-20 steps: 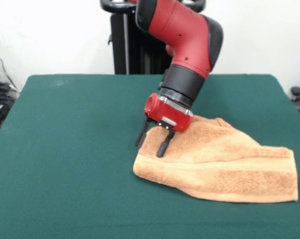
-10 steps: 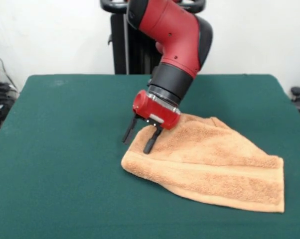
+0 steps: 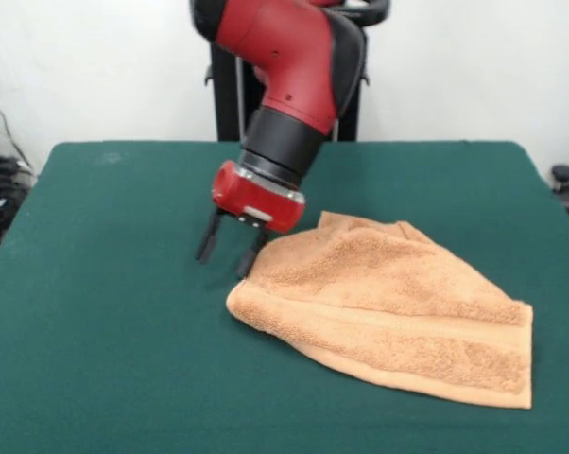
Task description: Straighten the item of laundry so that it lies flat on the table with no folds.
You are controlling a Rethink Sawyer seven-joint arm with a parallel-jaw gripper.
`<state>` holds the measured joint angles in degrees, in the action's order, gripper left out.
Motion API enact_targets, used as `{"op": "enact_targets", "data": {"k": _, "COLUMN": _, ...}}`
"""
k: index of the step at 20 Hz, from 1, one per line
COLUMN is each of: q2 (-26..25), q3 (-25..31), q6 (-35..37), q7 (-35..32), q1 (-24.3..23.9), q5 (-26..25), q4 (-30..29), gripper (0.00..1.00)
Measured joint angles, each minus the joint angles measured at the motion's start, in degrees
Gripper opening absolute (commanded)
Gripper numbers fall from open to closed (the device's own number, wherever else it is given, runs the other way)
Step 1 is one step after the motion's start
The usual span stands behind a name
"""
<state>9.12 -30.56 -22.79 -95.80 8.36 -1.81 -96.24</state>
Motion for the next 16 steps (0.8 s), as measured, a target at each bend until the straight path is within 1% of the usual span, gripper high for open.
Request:
{"op": "enact_targets", "data": {"k": 5, "q2": 1.76, "q3": 0.39, "q6": 4.06, "q7": 0.00, "q1": -1.86, "q5": -1.77, "q4": -0.02, "gripper": 1.00}}
{"op": "enact_targets", "data": {"k": 7, "q2": 3.40, "q3": 1.61, "q6": 6.59, "q7": 0.00, "q1": -2.62, "q5": -3.31, "q4": -0.05, "gripper": 1.00}}
{"op": "enact_targets", "data": {"k": 11, "q2": 6.65, "q3": 5.28, "q6": 11.40, "q7": 0.00, "q1": -5.45, "q5": -6.44, "q4": -0.10, "gripper": 1.00}}
{"op": "enact_targets", "data": {"k": 16, "q2": 12.10, "q3": 12.01, "q6": 20.44, "q7": 0.00, "q1": -11.75, "q5": -9.83, "q4": -0.45, "gripper": 1.00}}
